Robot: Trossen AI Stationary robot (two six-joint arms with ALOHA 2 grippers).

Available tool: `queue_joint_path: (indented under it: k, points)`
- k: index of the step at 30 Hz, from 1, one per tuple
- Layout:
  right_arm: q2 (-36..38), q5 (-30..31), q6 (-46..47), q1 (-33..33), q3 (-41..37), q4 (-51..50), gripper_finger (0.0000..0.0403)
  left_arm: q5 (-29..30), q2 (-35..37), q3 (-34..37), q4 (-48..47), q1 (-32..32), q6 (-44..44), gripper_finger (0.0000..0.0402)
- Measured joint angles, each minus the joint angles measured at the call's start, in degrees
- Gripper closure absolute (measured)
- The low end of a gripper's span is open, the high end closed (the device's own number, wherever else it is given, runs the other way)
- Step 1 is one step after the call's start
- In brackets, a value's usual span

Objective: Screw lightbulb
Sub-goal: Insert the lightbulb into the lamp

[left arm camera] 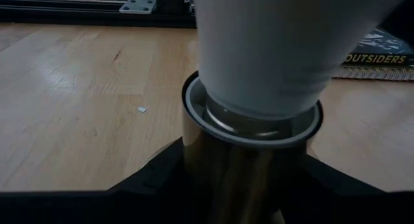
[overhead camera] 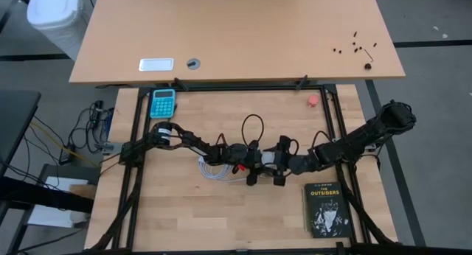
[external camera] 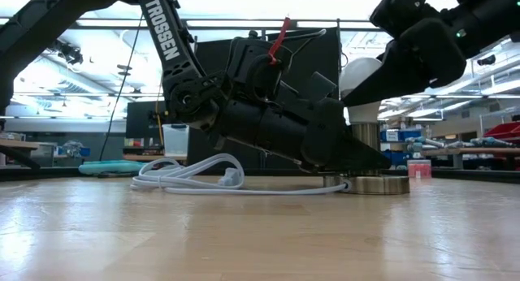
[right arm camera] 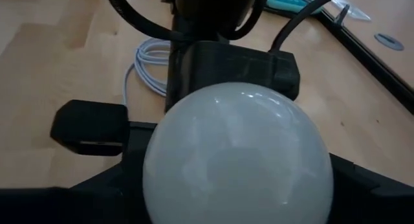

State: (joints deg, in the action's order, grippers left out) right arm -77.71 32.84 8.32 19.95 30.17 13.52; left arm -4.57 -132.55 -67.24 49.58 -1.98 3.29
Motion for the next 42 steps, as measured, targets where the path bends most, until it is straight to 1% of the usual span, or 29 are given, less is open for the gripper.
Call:
queue_joint_path:
  k: [7,14,25,33,37,42]
  points:
    - [0.00,-2.56,-0.81,-1.73,0.00,0.91,0.0101,0.00,0.00,0.00,0.00,0.00,0.00,0.0208]
    - [0.00,-5.54,-0.83,-3.15,0.00,1.09,0.0144,-0.01,0.00,0.00,-0.02,0.00,0.00,0.0208]
    - [0.00,-5.53,-0.24,-3.15,0.00,1.03,0.0149,-0.01,0.00,-0.02,-0.02,0.00,0.00,0.0208]
    - [0.00,-5.11,2.73,-3.13,0.00,0.64,0.0148,0.03,0.00,0.00,-0.01,-0.02,0.00,0.0208]
    - [0.00,-4.52,5.25,-2.97,0.04,0.12,0.0149,2.31,0.00,0.00,0.00,-0.13,0.17,0.0208]
    - [0.00,-0.36,7.04,-1.77,0.04,-0.84,0.0146,6.16,0.00,-0.02,0.41,-0.32,1.76,0.0208]
